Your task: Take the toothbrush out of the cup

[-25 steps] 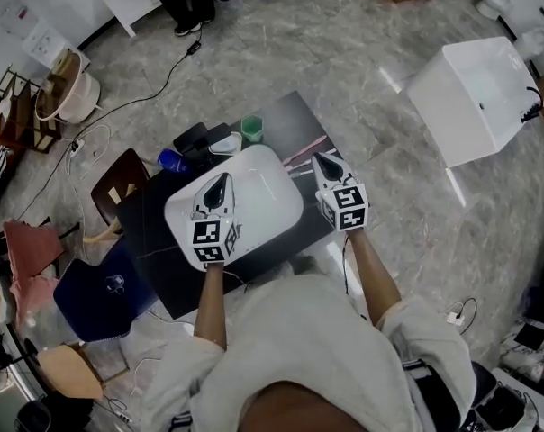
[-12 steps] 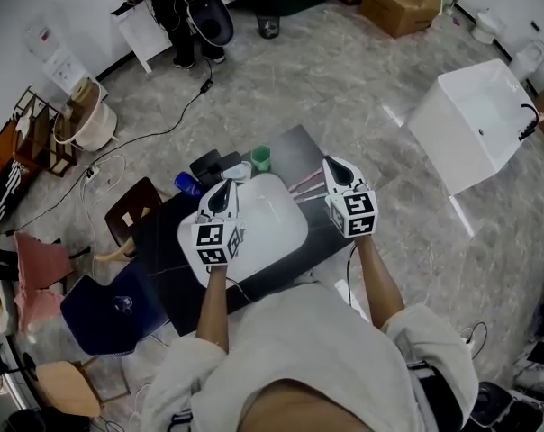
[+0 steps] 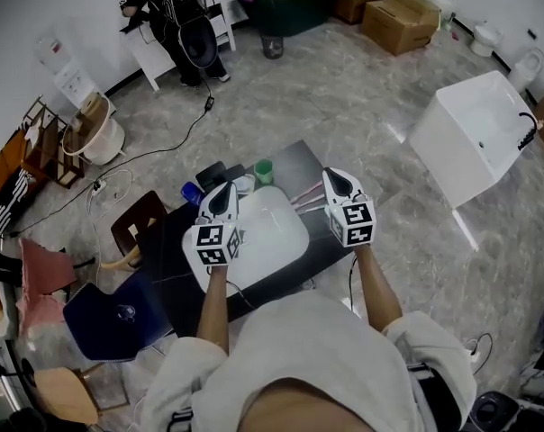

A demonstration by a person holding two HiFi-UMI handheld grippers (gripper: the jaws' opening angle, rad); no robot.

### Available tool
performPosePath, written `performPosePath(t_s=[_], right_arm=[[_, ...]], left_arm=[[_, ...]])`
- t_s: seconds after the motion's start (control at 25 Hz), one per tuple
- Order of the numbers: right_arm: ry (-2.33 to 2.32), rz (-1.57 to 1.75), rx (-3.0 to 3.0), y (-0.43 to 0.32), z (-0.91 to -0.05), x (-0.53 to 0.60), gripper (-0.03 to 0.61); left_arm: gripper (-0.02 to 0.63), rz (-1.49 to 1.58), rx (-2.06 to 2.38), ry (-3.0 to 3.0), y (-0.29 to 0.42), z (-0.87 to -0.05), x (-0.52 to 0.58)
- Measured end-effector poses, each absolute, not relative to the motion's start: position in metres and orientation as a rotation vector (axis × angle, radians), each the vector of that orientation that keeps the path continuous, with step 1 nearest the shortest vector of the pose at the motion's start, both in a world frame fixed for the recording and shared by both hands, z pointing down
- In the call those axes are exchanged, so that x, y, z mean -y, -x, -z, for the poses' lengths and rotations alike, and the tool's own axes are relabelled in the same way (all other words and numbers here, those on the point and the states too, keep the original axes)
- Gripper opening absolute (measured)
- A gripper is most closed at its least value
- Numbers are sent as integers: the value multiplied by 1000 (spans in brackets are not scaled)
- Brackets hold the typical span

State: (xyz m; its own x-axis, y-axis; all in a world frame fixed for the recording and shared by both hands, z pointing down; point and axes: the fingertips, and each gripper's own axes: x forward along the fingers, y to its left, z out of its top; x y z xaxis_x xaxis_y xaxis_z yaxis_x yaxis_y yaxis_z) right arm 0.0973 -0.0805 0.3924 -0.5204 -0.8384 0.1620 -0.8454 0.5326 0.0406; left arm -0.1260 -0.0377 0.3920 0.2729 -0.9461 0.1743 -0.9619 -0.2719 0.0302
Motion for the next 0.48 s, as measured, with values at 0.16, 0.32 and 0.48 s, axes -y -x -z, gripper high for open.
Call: performPosePath(t_s=[0.16,0.32,0.48], right_arm=[[-1440,-59,2608,-101,-390,77,12],[-1445,-56,2609,-103,-386,76,12],[-1449,-53,2606,-106,-389,73,12]], left_arm=[[25,-183,1819,-2399,123,-387,38],[25,-179,1825,-2400,121,-383,38],[25,-184,1824,-2404,118,-386,35]])
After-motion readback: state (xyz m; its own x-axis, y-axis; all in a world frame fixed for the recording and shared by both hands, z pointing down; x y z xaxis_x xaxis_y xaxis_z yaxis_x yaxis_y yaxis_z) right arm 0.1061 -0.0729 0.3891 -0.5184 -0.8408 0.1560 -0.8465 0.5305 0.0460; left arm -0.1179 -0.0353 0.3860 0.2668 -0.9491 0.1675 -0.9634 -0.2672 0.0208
